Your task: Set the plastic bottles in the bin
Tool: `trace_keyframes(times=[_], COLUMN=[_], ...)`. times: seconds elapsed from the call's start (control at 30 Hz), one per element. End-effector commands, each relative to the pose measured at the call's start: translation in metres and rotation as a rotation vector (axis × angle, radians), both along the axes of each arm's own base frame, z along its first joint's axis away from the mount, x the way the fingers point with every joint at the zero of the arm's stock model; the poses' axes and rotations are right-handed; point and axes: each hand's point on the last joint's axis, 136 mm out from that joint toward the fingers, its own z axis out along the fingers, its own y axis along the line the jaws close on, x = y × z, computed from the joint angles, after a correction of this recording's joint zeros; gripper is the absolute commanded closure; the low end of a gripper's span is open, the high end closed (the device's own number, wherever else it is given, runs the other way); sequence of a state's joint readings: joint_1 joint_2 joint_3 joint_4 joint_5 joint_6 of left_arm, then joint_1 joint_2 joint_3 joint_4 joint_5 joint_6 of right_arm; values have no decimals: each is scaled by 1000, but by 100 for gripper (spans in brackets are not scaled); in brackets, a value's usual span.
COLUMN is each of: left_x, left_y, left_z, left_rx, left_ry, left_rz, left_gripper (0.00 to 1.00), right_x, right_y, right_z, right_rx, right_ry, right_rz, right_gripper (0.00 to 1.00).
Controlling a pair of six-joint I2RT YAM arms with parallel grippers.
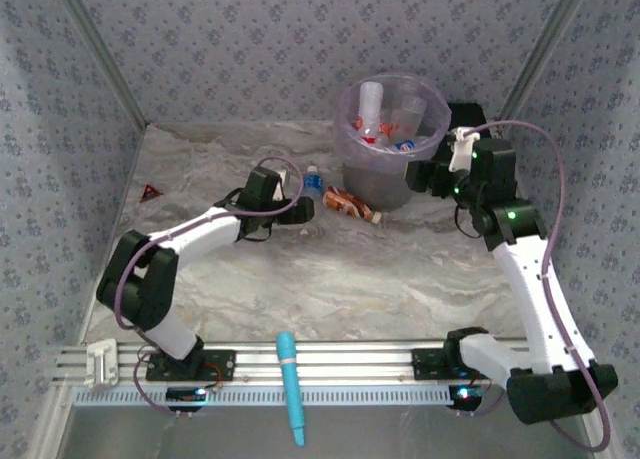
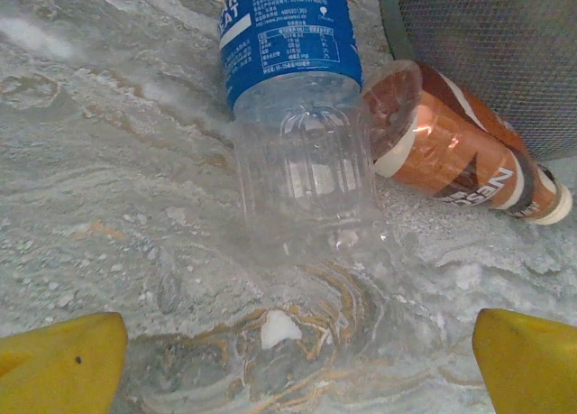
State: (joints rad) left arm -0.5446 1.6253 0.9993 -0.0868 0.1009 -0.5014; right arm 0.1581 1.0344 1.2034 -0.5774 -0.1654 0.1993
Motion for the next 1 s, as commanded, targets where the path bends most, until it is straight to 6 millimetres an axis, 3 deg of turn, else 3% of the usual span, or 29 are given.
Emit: trace_keyframes(times=[0.0, 0.47, 0.77, 0.97], left_x=[12, 45, 51, 50], left_y=[-13, -45, -44, -39], left_z=[0, -36, -48, -44], left_rx=[-5, 7, 24, 25], left_ry=[-14, 32, 48, 44], left_rz=[-21, -45, -21, -13], left_gripper=[3, 8, 32, 43], right_x=[-24, -52, -58, -57], right_y=[-3, -9, -17, -17], right_z=[-10, -46, -45, -43], right_rx=[28, 16, 5, 5], right_ry=[36, 124, 120, 117], right_rz=[-12, -17, -34, -36], right_gripper=[9, 9, 9, 9])
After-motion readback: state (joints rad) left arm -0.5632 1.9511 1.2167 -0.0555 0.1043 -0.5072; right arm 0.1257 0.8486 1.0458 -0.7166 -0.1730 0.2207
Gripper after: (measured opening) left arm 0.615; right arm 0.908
